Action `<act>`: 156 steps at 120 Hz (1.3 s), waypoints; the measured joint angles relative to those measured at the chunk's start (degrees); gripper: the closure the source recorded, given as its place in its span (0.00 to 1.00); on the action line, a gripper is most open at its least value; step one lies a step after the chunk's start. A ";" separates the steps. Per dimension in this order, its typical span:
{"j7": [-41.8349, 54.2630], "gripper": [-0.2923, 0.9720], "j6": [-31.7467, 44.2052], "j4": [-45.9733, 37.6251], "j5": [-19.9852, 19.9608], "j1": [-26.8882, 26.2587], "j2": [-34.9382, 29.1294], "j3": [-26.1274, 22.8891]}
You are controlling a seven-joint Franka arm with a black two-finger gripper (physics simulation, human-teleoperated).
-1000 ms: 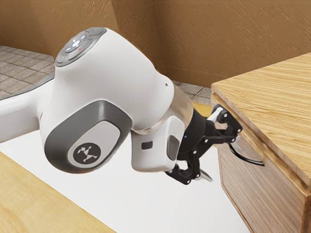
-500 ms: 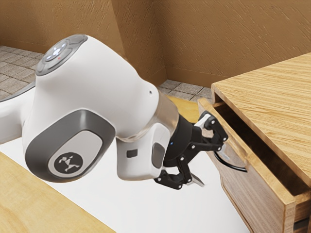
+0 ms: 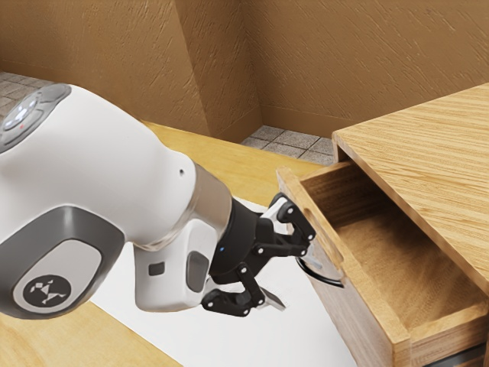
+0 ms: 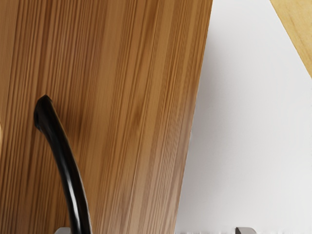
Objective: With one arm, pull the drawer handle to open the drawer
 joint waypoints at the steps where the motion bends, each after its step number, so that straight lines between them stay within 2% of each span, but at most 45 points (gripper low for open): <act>1: -0.04 0.47 0.08 -0.23 0.01 0.00 -0.18 0.01; 27: -1.06 0.55 1.54 -4.23 0.20 -0.25 -4.49 2.08; 61: -2.11 0.61 2.31 -8.34 0.06 -0.20 -9.41 2.50; 72: -2.45 0.56 2.44 -9.94 -0.02 -0.14 -11.10 2.50; 102: -3.28 0.64 2.29 -13.00 -0.27 -0.10 -15.58 2.50; 156: -4.49 0.66 1.58 -16.92 0.10 -0.53 -21.37 4.08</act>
